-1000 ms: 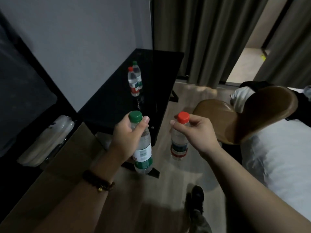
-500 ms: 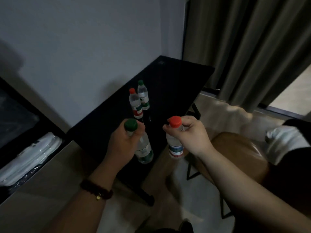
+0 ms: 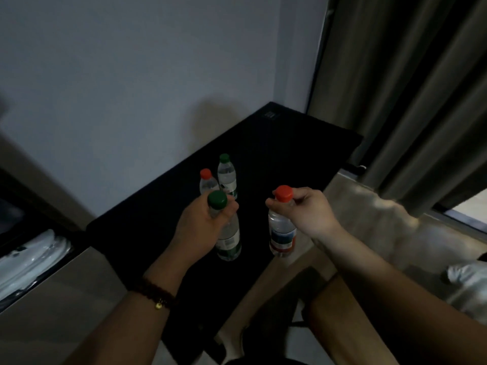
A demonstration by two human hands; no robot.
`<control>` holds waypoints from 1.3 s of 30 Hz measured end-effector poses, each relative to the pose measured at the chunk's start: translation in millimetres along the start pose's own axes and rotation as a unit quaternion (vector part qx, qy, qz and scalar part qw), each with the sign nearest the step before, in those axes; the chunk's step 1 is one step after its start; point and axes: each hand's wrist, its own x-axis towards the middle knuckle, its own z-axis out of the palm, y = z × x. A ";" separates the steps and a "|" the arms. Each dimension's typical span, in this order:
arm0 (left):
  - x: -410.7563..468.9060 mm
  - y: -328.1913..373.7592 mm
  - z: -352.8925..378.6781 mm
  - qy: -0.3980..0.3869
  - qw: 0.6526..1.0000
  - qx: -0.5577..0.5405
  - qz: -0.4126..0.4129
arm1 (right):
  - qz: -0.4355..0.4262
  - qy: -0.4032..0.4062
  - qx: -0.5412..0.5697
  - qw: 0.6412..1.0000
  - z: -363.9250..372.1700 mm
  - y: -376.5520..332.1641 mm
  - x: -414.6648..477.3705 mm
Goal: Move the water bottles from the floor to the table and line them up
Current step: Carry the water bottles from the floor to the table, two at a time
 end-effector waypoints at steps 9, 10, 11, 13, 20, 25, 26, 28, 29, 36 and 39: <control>92.4 21.1 18.1 -0.005 0.998 0.050 0.036 | 0.021 0.011 -0.007 1.000 -17.4 5.2 104.8; 102.6 22.5 20.8 -0.010 0.998 0.054 0.035 | 0.021 0.015 -0.001 1.000 -20.0 6.5 116.4; 113.1 23.8 23.9 -0.013 0.998 0.055 0.033 | 0.019 0.016 0.001 1.000 -23.1 8.0 128.4; 133.5 26.2 31.6 -0.015 0.998 0.054 0.029 | 0.014 0.007 -0.009 1.000 -28.0 11.6 152.5; 206.2 20.1 67.9 -0.010 0.998 0.063 0.011 | 0.025 -0.037 -0.029 0.999 -36.7 32.6 247.8; 266.9 0.3 99.8 0.021 0.996 0.089 0.004 | -0.002 -0.102 -0.046 0.994 -37.7 67.0 339.5; 278.6 -4.3 105.9 0.028 0.995 0.094 -0.001 | -0.011 -0.123 -0.055 0.991 -37.4 73.3 358.5; 300.0 -10.3 117.5 0.043 0.992 0.116 -0.022 | -0.020 -0.169 -0.072 0.983 -37.7 82.0 392.1; 309.8 -12.7 123.3 0.051 0.990 0.128 -0.035 | -0.025 -0.189 -0.081 0.978 -38.5 85.6 406.7; 355.5 -28.2 152.0 0.090 0.974 0.164 -0.126 | -0.041 -0.277 -0.105 0.954 -40.9 112.3 478.9; 364.9 -33.4 159.4 0.121 0.966 0.171 -0.154 | -0.038 -0.301 -0.109 0.947 -38.7 121.0 491.8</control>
